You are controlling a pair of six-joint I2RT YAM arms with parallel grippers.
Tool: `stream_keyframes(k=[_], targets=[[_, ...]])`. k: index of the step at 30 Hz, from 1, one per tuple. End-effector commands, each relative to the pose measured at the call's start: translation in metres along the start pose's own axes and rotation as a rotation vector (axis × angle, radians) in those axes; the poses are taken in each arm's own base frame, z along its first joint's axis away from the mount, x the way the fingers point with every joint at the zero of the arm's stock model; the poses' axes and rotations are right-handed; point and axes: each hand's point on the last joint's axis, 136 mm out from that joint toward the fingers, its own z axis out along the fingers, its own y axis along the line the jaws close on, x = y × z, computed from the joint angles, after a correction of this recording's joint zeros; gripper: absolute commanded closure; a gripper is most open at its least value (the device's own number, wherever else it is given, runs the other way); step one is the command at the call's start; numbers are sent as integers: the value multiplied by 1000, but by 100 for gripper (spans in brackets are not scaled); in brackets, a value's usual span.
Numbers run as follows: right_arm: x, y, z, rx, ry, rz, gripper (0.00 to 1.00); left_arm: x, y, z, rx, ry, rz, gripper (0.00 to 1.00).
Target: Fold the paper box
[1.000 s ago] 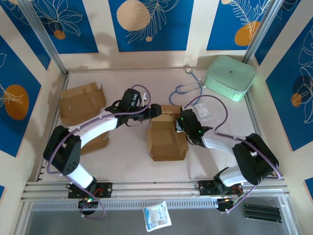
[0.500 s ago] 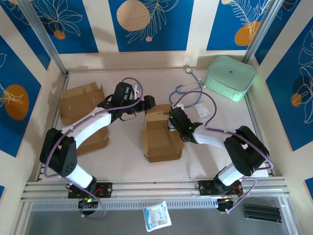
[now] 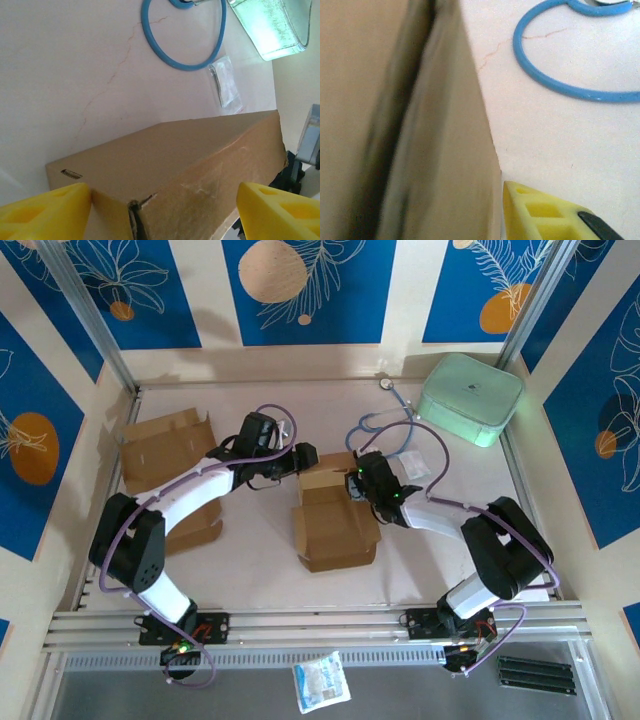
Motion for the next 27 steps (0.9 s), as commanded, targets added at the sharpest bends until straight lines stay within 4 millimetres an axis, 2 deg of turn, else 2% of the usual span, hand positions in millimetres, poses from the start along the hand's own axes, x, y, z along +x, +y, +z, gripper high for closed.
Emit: stream_keyframes(k=[1,5,8,10,13,17,19,23,25,27], targets=[[-14,11,-4,-91,-43,-32,69,2,-5,-1,29,8,-6,24],[-17,12,3,-93,-37,-59,74,2,-7,-2,35,12,-1,24],[-20,12,8,-69,-23,-85,85,2,-9,-4,43,11,-2,23],[-24,13,6,-52,-34,-124,92,-2,-11,-13,37,-18,14,20],[-37,14,-7,-35,-65,-194,97,-11,-15,-42,-5,-98,69,12],[-72,24,-48,-77,-143,-335,100,-20,-26,-100,-66,-209,167,6],[-93,35,-76,-120,-182,-472,100,-19,-24,-130,-117,-248,207,5],[-126,65,-129,-161,-201,-901,100,-12,-9,-185,-261,-311,269,0],[-122,88,-141,-146,-162,-1226,100,-8,-1,-205,-320,-331,286,0],[-102,100,-133,-83,-61,-1642,100,-3,8,-220,-371,-334,284,0]])
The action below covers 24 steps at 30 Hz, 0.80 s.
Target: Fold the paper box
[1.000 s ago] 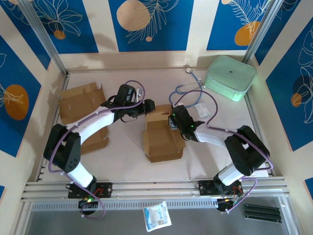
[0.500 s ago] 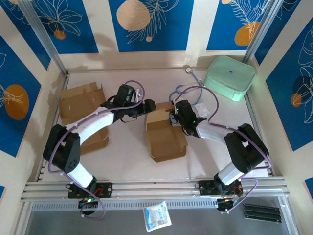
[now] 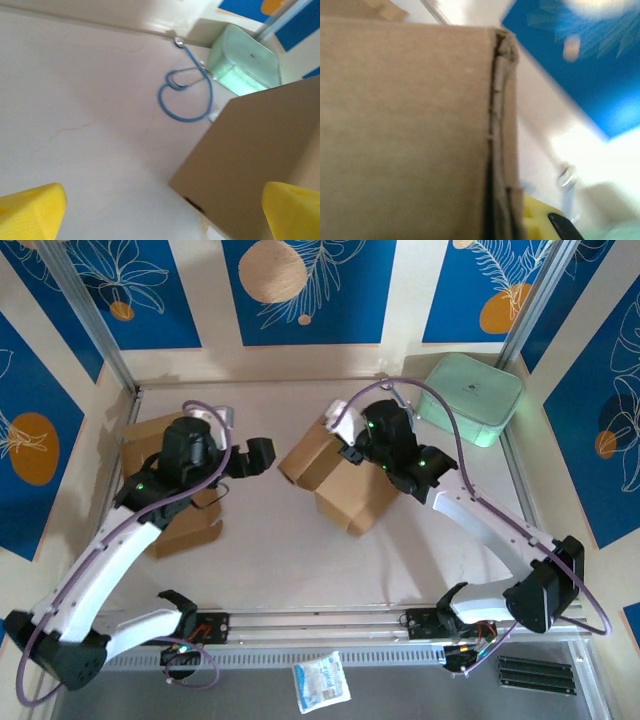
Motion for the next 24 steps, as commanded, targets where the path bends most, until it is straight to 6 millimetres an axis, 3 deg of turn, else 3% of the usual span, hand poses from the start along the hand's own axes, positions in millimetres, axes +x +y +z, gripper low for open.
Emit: stream_keyframes(k=[1,4,8,12,17,22,24], targets=[[42,63,7,-222,250,-787,100,20,43,-19,-206,78,63,0],[58,97,23,-335,302,-1020,100,26,51,-25,-230,95,49,0],[83,174,33,-553,277,-1123,100,36,53,-29,-211,106,-14,0],[113,238,42,-682,310,-1125,98,47,49,-25,-153,104,-65,0],[124,280,40,-746,357,-1042,83,61,41,-14,-75,133,-84,0],[112,277,39,-689,387,-968,48,72,31,-10,11,140,-117,0],[102,267,38,-649,389,-937,0,72,27,-8,51,121,-104,1]])
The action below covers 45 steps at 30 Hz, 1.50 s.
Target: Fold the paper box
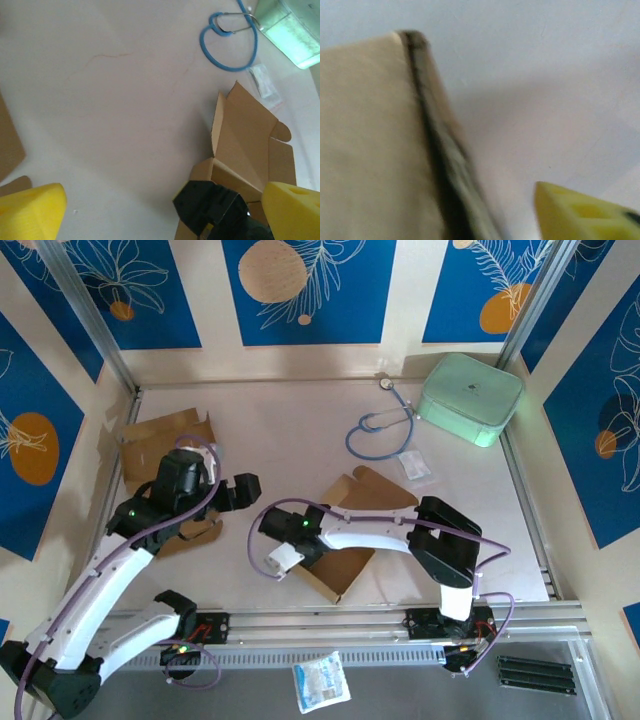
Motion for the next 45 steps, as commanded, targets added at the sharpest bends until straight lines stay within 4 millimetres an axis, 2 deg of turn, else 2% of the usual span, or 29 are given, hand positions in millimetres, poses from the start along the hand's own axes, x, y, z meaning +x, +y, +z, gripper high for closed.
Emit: stream_keyframes(k=[1,5,8,10,13,16,19,21,22,24,26,29,31,36,39,42,45], targets=[[4,-19,-23,53,3,115,1,-7,-19,-5,120,-50,4,0],[10,-35,-51,100,-3,232,1,-16,-24,-12,117,-68,75,0],[14,-50,-79,127,-66,390,1,-24,-27,-15,111,-74,123,0],[21,-59,-102,125,-142,570,0,-30,-29,-15,102,-81,133,1],[42,-68,-139,104,-309,946,0,-38,-36,-16,117,-91,136,1],[84,-64,-171,111,-477,1391,0,-42,-48,-14,175,-100,144,0],[142,-34,-190,103,-587,1905,0,-45,-59,-6,234,-106,171,0],[180,6,-189,5,-596,2312,6,-43,-67,0,275,-76,197,1],[188,21,-187,-55,-614,2432,7,-43,-72,2,300,-57,210,1],[194,42,-186,-159,-715,2568,9,-38,-83,5,360,-3,240,0],[204,63,-179,-186,-757,2683,10,-32,-92,9,404,60,269,0],[217,90,-164,-205,-693,2825,9,-30,-100,11,435,118,309,0],[217,98,-150,-258,-672,2864,9,-31,-102,10,439,124,338,0],[209,91,-115,-430,-705,2848,11,-34,-106,1,443,135,340,1],[216,97,-99,-399,-619,2860,11,-33,-107,-3,442,140,304,1],[222,105,-81,-338,-564,2863,12,-29,-105,4,451,153,301,1],[222,104,-65,-311,-610,2836,22,-26,-100,17,441,153,351,1]])
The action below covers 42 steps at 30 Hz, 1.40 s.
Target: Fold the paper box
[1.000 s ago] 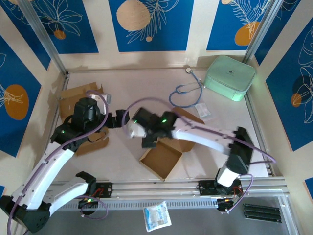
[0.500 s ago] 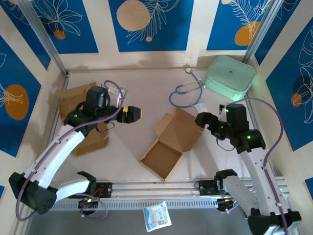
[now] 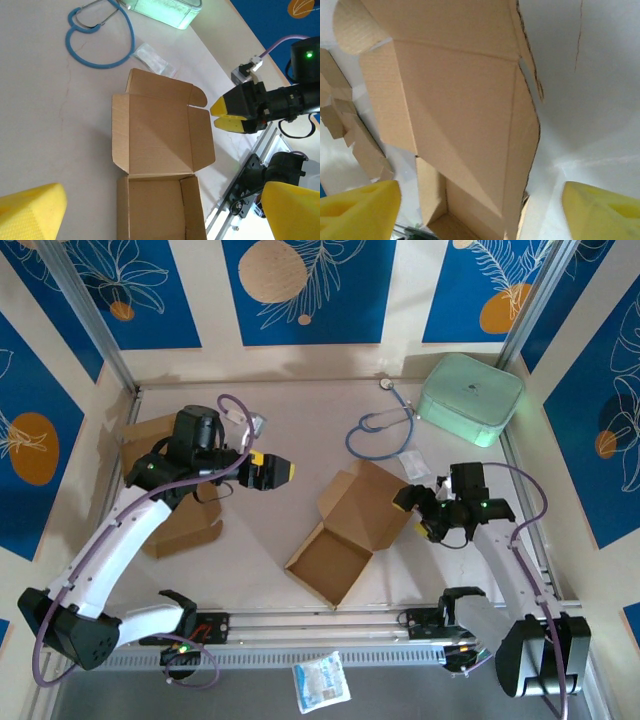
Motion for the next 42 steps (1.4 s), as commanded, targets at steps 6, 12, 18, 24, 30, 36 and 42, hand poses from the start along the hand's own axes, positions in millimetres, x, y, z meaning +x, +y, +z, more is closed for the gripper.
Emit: stream_keyframes(k=[6,12,18,24,30,36,42], targets=[[-6,9,7,-40,-40,-163,41,-13,18,36,50,-141,-22,0],[-17,13,8,-40,-66,-236,56,-17,41,48,-59,-149,-68,0],[-19,14,15,-45,-46,-246,71,-18,48,51,-122,-52,-60,1],[-17,31,4,-100,-53,-392,98,-20,65,65,-205,137,-62,3],[-15,55,-4,-176,-79,-560,100,-27,34,81,19,265,147,6],[-6,71,-10,-189,-114,-727,100,-11,39,94,60,422,187,4],[-2,82,-20,-206,-148,-814,100,22,54,124,9,588,197,2]])
